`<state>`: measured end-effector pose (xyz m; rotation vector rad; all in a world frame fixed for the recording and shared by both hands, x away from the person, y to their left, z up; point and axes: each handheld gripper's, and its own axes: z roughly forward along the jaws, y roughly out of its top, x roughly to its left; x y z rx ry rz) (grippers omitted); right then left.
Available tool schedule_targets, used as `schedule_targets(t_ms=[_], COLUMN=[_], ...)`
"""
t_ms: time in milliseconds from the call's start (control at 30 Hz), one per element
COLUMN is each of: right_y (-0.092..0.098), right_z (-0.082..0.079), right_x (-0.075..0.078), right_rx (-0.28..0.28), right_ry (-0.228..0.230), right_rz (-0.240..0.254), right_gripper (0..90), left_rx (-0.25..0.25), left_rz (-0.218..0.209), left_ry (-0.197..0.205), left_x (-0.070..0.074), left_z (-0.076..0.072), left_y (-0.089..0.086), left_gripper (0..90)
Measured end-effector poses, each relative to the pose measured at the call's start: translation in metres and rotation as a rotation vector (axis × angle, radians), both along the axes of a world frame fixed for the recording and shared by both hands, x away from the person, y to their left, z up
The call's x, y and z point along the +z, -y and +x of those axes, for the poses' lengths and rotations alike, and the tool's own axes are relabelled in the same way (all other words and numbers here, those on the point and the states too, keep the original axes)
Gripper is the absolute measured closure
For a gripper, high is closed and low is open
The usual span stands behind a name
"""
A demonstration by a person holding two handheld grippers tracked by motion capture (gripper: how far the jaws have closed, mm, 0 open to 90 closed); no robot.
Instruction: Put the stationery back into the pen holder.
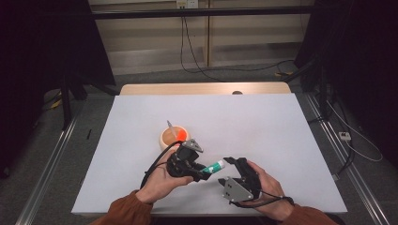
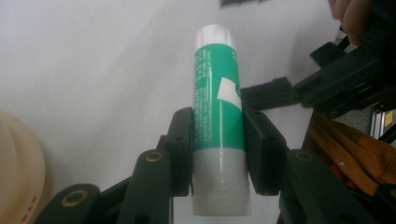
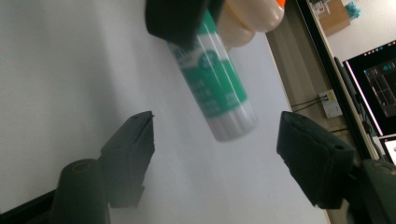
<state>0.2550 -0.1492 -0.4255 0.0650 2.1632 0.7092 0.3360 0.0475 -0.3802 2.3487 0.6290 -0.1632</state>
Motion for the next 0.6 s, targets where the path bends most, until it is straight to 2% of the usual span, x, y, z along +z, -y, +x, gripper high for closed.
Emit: schedule_targets(t_ms=[67, 100, 133, 200, 300, 333, 367, 600], right_y=[-0.003, -0.004, -0.006, -0.007, -0.008, -0.008, -0.008, -0.01], right_z=[-0.001, 0.0, -0.001, -0.002, -0.001, -0.001, -0.002, -0.004], right_x=[-0.001, -0.001, -0.003, -0.003, -0.003, -0.002, -0.003, -0.003], right_rx=[0.008, 0.023, 0.015, 0.012, 0.026, 0.041, 0.029, 0.068], right_ry=[0.029, 0.044, 0.04, 0.042, 0.06, 0.067, 0.068, 0.103], right_rz=[-0.022, -0.052, -0.032, -0.03, -0.047, -0.068, -0.046, -0.079], right_gripper=[32.6, 35.0, 36.0, 40.4, 45.1, 46.7, 47.9, 58.4], left_rx=[-0.001, -0.004, -0.006, -0.011, -0.006, -0.005, -0.001, 0.0], left_rz=[0.003, 0.004, 0.005, 0.004, 0.012, 0.012, 0.01, 0.013], left_ry=[-0.001, -0.001, -0.003, -0.004, -0.009, -0.014, -0.018, -0.034], left_x=[0.001, 0.001, 0.001, 0.001, 0.0, -0.001, -0.001, -0.004], left_z=[0.0, 0.0, 0.0, -0.001, -0.001, 0.0, 0.0, 0.002], left_y=[0.002, 0.004, 0.005, 0.007, 0.009, 0.009, 0.009, 0.012], left_gripper=[65.9, 65.9, 65.9, 65.9, 65.9, 65.9, 65.9, 65.9])
